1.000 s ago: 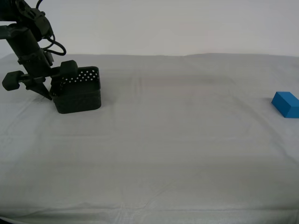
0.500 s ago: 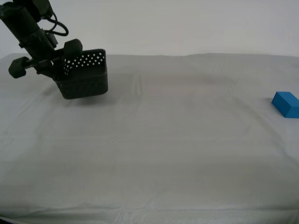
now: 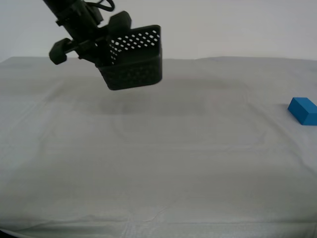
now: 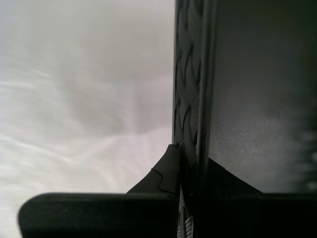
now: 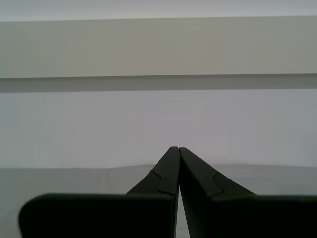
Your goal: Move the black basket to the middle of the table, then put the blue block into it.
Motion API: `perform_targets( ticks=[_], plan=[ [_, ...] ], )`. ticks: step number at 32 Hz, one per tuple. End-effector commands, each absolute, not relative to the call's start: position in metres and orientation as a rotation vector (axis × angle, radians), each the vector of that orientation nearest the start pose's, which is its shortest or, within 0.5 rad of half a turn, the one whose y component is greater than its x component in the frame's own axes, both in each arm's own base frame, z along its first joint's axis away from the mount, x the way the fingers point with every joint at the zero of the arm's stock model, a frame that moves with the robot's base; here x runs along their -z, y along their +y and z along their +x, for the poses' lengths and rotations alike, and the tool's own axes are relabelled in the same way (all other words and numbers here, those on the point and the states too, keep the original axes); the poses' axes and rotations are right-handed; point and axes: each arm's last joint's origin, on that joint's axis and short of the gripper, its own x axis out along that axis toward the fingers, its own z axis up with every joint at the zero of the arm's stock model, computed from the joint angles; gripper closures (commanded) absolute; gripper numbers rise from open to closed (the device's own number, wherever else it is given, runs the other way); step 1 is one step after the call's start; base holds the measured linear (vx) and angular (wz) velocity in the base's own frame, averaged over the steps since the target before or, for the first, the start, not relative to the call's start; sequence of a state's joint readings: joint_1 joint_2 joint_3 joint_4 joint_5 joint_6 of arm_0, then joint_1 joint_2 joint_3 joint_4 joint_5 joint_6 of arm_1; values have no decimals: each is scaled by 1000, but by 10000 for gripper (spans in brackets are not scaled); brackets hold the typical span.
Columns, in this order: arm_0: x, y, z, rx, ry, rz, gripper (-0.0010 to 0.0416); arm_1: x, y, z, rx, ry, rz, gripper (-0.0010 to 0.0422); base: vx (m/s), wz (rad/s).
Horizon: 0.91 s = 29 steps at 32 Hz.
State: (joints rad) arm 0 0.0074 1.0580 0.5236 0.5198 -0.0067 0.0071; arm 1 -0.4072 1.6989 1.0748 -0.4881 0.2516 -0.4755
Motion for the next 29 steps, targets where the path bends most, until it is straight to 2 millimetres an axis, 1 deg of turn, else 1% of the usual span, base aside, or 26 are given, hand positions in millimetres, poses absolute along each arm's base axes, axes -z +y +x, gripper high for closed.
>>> perform_targets(
  ticks=[1,2,3,4,6,8,9,13,16,18,19,21,22,23,24,26,27,28,29],
  plan=[
    [-259,2,229,-14,12,12,405,-178,-167,298,363,1273,-283,413,0,0],
    [-259,2,229,-14,12,13,405,-173,-181,299,387,1289,-260,413,0,0],
    [-259,2,229,-14,12,14,405,-170,-186,300,394,1297,-251,413,0,0],
    [-259,2,229,-14,13,15,405,-164,-196,304,406,1311,-233,413,0,0],
    [-259,2,229,-14,15,16,405,-152,-208,313,413,1333,-215,413,0,0],
    [-259,2,229,-14,18,16,405,-147,-212,319,416,1338,-206,413,0,0],
    [-258,2,229,-14,22,16,405,-140,-217,326,418,1352,-191,412,0,0],
    [-258,2,229,-13,31,17,405,-131,-225,336,440,1375,-153,412,0,0],
    [-257,2,229,-14,38,17,405,-132,-225,337,440,1372,-155,412,0,0],
    [-256,2,229,-13,45,17,405,-132,-225,336,438,1375,-153,403,0,0],
    [-256,2,229,-13,45,17,405,-131,-225,336,436,1380,-151,387,0,0],
    [-256,2,229,-13,45,17,405,-131,-225,336,430,1382,-148,368,0,0],
    [-256,2,229,-13,45,17,405,-131,-224,335,418,1383,-138,335,0,0],
    [-256,2,229,-13,45,17,405,-131,-224,335,418,1383,-138,322,0,0],
    [-256,2,229,-13,45,18,405,-131,-224,335,417,1384,-138,285,0,0],
    [-256,2,229,-13,46,18,405,-131,-224,335,417,1384,-138,254,0,0],
    [-256,2,229,-13,49,18,405,-131,-224,335,417,1384,-138,208,0,0],
    [-256,2,229,-13,49,18,405,-131,-224,335,417,1385,-138,175,0,0],
    [-256,2,229,-13,49,18,405,-131,-224,335,417,1385,-138,153,0,0]
  ],
)
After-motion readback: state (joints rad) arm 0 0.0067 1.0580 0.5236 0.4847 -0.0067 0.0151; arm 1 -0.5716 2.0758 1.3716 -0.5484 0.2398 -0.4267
